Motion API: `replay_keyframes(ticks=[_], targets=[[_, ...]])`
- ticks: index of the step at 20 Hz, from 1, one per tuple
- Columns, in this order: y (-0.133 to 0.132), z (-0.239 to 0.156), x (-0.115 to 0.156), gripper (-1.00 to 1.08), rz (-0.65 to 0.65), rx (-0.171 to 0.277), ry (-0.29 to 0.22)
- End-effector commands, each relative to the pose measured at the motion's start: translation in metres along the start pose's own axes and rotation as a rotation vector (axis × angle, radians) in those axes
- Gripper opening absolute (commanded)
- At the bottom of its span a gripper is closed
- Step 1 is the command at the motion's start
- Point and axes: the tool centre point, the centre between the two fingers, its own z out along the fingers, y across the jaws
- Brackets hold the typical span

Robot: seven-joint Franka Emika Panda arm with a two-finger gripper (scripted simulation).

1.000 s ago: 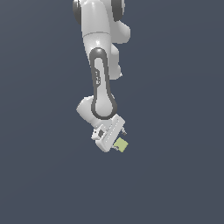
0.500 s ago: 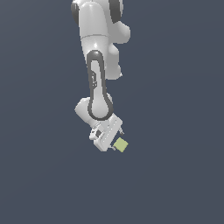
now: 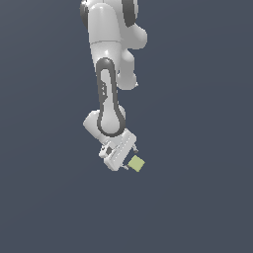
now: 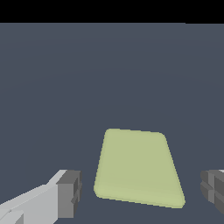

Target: Pick up the object and move it to a goal position.

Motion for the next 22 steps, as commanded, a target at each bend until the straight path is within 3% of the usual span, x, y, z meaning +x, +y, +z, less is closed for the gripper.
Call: replay_keyframes(ticks=[1, 8, 9, 22], targets=[[0.0, 0.008, 0.0, 1.08, 0.001, 0.0, 0.0], [-0.001, 0.024, -0.001, 1.08, 0.002, -0.002, 0.0], [-0.001, 0.024, -0.001, -1.0, 0.002, -0.002, 0.0], [0.002, 0.016, 0.005, -1.0, 0.0, -0.011, 0.005]])
